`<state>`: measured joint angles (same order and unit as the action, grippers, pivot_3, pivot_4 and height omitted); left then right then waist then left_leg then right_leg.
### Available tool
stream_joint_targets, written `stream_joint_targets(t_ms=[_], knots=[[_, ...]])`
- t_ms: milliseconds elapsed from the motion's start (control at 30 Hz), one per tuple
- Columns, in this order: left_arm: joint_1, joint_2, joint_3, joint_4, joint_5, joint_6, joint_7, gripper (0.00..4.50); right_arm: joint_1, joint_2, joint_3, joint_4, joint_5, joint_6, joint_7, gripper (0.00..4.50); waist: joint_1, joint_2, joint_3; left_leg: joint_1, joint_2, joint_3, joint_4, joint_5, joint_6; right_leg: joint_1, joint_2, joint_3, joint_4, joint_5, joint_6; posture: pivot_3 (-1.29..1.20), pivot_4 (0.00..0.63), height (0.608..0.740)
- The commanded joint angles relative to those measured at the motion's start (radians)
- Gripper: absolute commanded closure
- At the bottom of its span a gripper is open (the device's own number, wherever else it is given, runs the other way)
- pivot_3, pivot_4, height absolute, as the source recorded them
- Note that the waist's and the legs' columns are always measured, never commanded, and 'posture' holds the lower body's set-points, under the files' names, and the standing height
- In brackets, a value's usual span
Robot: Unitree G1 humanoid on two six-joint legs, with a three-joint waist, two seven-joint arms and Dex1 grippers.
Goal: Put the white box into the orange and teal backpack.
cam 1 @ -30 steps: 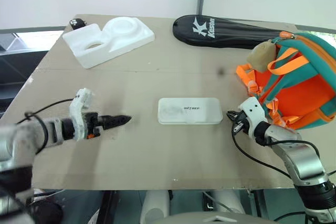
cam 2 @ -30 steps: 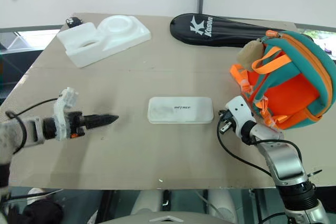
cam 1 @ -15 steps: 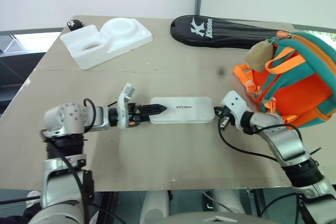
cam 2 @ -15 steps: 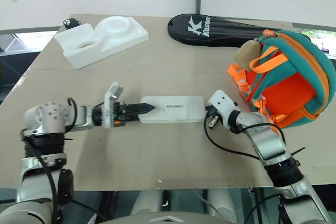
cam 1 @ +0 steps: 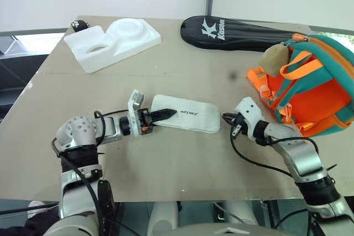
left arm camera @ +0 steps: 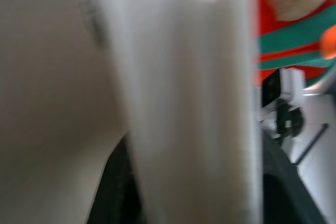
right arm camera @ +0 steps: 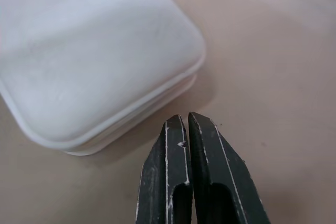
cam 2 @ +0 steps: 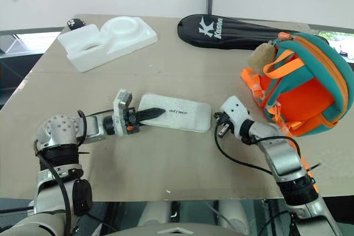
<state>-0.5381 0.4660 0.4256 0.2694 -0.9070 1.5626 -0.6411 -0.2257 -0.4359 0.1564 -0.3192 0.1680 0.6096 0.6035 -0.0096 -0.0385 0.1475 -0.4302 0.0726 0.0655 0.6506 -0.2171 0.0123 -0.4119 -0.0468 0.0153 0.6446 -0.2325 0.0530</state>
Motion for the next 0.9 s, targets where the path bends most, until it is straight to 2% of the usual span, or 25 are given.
stream_joint_targets(t_ms=[33, 100, 133, 167, 200, 233, 300, 367, 500, 667, 733, 800, 900], knots=[[-0.006, -0.012, 0.075, -0.053, -0.016, 0.032, 0.06, 3.57, 0.102, -0.015, -0.194, -0.282, 0.142, 0.154, -0.032, 3.99, 0.002, 0.0, 0.0, 0.0, 0.0, -0.001, 0.0, 0.0, 0.0, 0.0, 0.0, -0.001, 0.0, 0.0, 0.0, 0.0, 0.15, 0.74], [-0.022, -0.027, 0.113, -0.065, -0.039, 0.047, 0.078, 3.57, 0.181, -0.039, -0.268, -0.42, 0.218, 0.23, -0.025, 3.07, 0.001, 0.0, 0.0, -0.001, 0.0, -0.001, -0.001, 0.0, 0.0, 0.0, 0.0, -0.001, 0.0, 0.0, 0.0, 0.0, 0.15, 0.74], [-0.026, -0.031, 0.125, -0.071, -0.042, 0.05, 0.089, 3.57, 0.214, -0.034, -0.315, -0.482, 0.268, 0.268, -0.031, 3.07, -0.001, 0.0, 0.0, 0.0, 0.0, -0.001, -0.001, 0.0, 0.0, 0.0, 0.0, -0.001, 0.0, 0.0, 0.0, 0.0, 0.15, 0.74], [-0.025, -0.034, 0.129, -0.096, -0.049, 0.044, 0.09, 3.57, 0.254, -0.018, -0.387, -0.552, 0.329, 0.31, -0.05, 2.41, -0.001, 0.0, 0.0, 0.0, 0.0, -0.001, -0.001, 0.0, 0.0, 0.0, 0.0, -0.001, 0.0, 0.0, 0.0, 0.0, 0.15, 0.74], [-0.026, -0.039, 0.139, -0.114, -0.058, 0.043, 0.093, 3.58, 0.283, -0.009, -0.444, -0.603, 0.368, 0.341, -0.067, 2.1, -0.001, 0.0, 0.0, 0.0, 0.0, -0.002, -0.001, 0.0, 0.0, 0.0, 0.0, -0.001, 0.0, 0.0, 0.0, 0.0, 0.15, 0.74], [-0.031, -0.046, 0.156, -0.118, -0.072, 0.046, 0.102, 3.58, 0.307, 0.0, -0.498, -0.645, 0.405, 0.372, -0.093, 1.48, -0.003, 0.0, 0.0, 0.0, 0.0, -0.002, -0.001, 0.0, 0.0, 0.0, 0.0, -0.001, 0.0, 0.0, 0.0, 0.0, 0.15, 0.74], [-0.048, -0.062, 0.192, -0.126, -0.091, 0.051, 0.121, 3.58, 0.357, 0.018, -0.61, -0.71, 0.464, 0.412, -0.166, 0.86, -0.001, 0.0, 0.0, 0.001, 0.0, -0.002, -0.001, 0.0, 0.0, 0.0, 0.0, -0.001, 0.0, 0.0, 0.0, 0.0, 0.15, 0.74], [-0.062, -0.087, 0.215, -0.147, -0.101, 0.047, 0.137, 3.58, 0.381, 0.027, -0.681, -0.728, 0.519, 0.421, -0.257, 0.0, 0.0, -0.001, 0.0, 0.0, 0.0, -0.002, 0.0, 0.0, 0.0, 0.0, 0.0, -0.001, 0.0, 0.0, 0.0, 0.0, 0.15, 0.74], [-0.085, -0.152, 0.206, -0.244, -0.125, 0.019, 0.174, 3.58, 0.394, -0.006, -0.718, -0.728, 0.618, 0.434, -0.446, 0.0, 0.002, -0.001, 0.0, 0.0, -0.001, -0.002, 0.0, 0.0, 0.0, 0.001, -0.001, -0.001, -0.001, -0.002, -0.004, 0.0, 0.15, 0.74], [-0.112, -0.22, 0.18, -0.33, -0.148, -0.015, 0.217, 3.58, 0.176, 0.062, -0.673, -0.656, 0.574, 0.507, -0.661, 0.0, -0.005, -0.001, 0.0, 0.0, -0.001, -0.001, 0.0, 0.0, 0.0, 0.0, -0.001, 0.001, -0.001, -0.002, -0.004, 0.0, 0.15, 0.74], [-0.121, -0.244, 0.183, -0.356, -0.168, -0.028, 0.236, 3.58, 0.081, 0.077, -0.629, -0.582, 0.539, 0.499, -0.7, 0.0, -0.006, -0.001, 0.0, 0.0, -0.001, -0.002, 0.0, 0.0, 0.0, 0.0, 0.0, 0.001, -0.001, -0.002, -0.003, 0.0, 0.15, 0.74], [-0.122, -0.255, 0.175, -0.388, -0.166, -0.062, 0.262, 3.58, -0.047, 0.104, -0.569, -0.429, 0.441, 0.434, -0.756, 0.0, -0.007, -0.001, 0.0, 0.0, -0.001, -0.002, 0.0, 0.0, 0.0, 0.0, 0.0, 0.001, -0.001, -0.001, -0.003, 0.0, 0.15, 0.74], [-0.117, -0.275, 0.185, -0.408, -0.188, -0.092, 0.303, 3.58, -0.138, 0.113, -0.485, -0.278, 0.315, 0.312, -0.771, 0.0, 0.0, 0.0, 0.0, 0.0, -0.002, -0.002, 0.0, 0.0, 0.0, 0.0, 0.0, 0.001, -0.001, 0.0, 0.0, 0.0, 0.15, 0.74]])
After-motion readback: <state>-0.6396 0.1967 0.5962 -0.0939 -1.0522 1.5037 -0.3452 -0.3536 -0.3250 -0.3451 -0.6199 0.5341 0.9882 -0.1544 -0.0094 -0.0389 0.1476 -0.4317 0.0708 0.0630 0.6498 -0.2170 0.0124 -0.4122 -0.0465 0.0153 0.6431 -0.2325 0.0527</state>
